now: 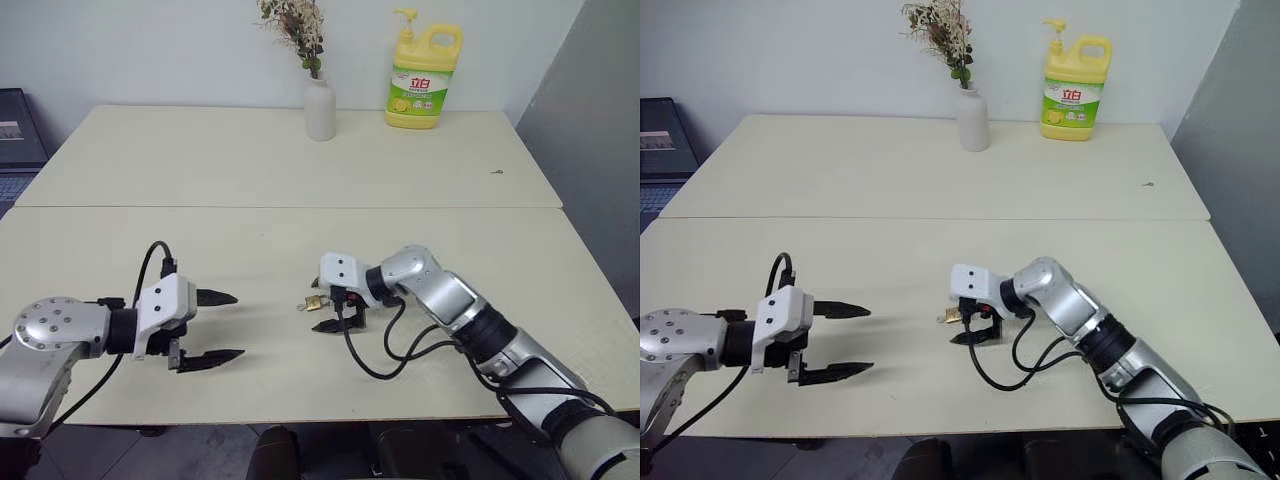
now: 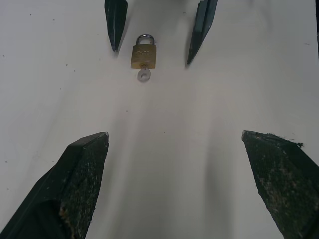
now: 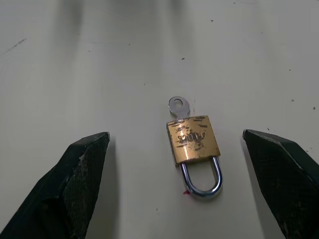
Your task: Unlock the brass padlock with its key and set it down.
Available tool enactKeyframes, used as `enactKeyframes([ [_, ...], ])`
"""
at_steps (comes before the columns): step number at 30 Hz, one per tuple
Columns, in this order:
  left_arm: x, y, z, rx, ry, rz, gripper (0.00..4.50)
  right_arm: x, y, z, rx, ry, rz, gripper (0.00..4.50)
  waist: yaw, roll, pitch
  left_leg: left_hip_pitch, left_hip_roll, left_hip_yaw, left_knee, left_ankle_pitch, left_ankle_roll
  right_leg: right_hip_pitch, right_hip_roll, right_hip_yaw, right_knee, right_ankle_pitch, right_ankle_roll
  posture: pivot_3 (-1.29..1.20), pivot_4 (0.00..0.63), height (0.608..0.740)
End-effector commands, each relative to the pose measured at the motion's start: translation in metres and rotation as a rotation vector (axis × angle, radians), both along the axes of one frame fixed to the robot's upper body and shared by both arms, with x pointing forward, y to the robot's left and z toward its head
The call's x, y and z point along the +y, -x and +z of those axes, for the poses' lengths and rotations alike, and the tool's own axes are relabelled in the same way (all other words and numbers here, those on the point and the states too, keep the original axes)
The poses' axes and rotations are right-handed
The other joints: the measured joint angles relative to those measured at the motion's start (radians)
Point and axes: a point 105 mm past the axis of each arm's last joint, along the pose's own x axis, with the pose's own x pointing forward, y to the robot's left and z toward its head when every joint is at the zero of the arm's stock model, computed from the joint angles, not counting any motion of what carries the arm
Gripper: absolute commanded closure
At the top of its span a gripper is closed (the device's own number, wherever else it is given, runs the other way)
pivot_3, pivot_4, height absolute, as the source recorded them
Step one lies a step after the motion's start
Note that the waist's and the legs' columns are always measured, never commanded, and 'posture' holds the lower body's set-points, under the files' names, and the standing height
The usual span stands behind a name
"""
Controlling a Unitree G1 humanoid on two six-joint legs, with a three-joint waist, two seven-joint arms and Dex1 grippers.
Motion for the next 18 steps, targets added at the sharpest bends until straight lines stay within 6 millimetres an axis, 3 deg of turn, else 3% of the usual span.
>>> enactKeyframes([
  [1,-0.003,0.0,0.003,-0.019,-0.016,-0.025,0.01,0.002,-0.006,0.007,-0.031,0.004,0.013,0.0,0.0,0.0,0.0,0.0,0.0,0.0,0.0,0.0,0.0,0.0,0.0,0.0,0.001,0.0,0.0,0.0,0.15,0.74],
  [6,-0.003,-0.002,0.003,-0.019,-0.017,-0.026,0.01,0.001,-0.012,0.0,0.028,0.022,-0.022,0.0,-0.001,0.0,0.0,0.0,0.0,-0.001,0.0,0.0,0.0,-0.003,0.001,0.0,0.008,-0.002,-0.003,0.0,0.15,0.74],
  [9,-0.003,-0.003,0.003,-0.019,-0.016,-0.027,0.0,-0.002,-0.016,-0.003,0.032,0.039,-0.035,0.84,-0.001,0.0,0.0,0.0,0.0,-0.001,0.0,0.0,0.0,-0.003,0.001,-0.001,0.008,-0.002,-0.003,0.0,0.15,0.74],
  [16,-0.003,-0.004,0.001,-0.014,-0.013,-0.021,0.0,-0.003,-0.017,-0.007,0.025,0.049,-0.045,3.29,-0.002,0.0,0.0,0.0,0.0,-0.001,0.0,0.0,0.0,-0.003,0.001,-0.001,0.008,-0.002,-0.003,0.0,0.15,0.74],
  [17,-0.002,-0.005,0.0,-0.013,-0.008,-0.015,0.0,-0.004,-0.017,-0.007,0.02,0.049,-0.045,3.58,-0.002,0.0,0.0,0.0,0.0,-0.001,0.0,0.0,0.0,-0.003,0.001,-0.001,0.008,-0.002,-0.003,0.0,0.15,0.74],
  [18,-0.002,-0.005,0.0,-0.011,-0.006,-0.011,0.0,-0.004,-0.017,-0.007,0.018,0.049,-0.045,3.57,-0.002,0.0,0.0,0.0,0.0,-0.001,0.0,0.0,0.0,-0.003,0.001,-0.001,0.008,-0.002,-0.003,0.0,0.15,0.74],
])
